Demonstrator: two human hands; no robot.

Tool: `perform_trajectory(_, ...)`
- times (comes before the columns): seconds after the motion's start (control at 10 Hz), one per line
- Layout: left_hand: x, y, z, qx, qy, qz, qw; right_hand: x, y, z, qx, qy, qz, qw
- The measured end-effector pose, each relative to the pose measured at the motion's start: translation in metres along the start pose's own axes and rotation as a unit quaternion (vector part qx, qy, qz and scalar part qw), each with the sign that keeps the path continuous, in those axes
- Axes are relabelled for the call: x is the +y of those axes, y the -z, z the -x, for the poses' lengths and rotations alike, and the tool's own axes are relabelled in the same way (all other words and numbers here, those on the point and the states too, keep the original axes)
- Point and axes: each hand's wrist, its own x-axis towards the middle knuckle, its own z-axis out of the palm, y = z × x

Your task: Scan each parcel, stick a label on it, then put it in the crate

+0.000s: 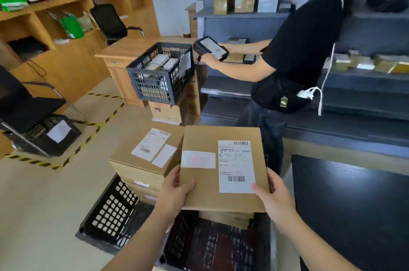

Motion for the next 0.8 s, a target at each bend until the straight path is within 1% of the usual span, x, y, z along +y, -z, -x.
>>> perform_trajectory(0.2,0.001,-0.001,-0.065,-0.084,0.019,-0.034,0.996,0.006,-0.021,-0.021,0.069,-0.042,-0.019,0.997)
perform_trajectory(0.3,0.003,-0.006,-0.092,-0.113,0.001,-0.069,0.991,0.009,-0.03,-0.034,0.095,-0.063,-0.024,0.993)
perform_trajectory(0.5,-0.011,-0.011,-0.127,-0.133,0.017,-0.083,0.987,0.017,-0.042,-0.055,0.122,-0.09,-0.015,0.988)
perform_trajectory(0.8,-0.011,-0.01,-0.126,-0.144,0.029,-0.087,0.985,0.015,-0.043,-0.059,0.11,-0.086,-0.009,0.99)
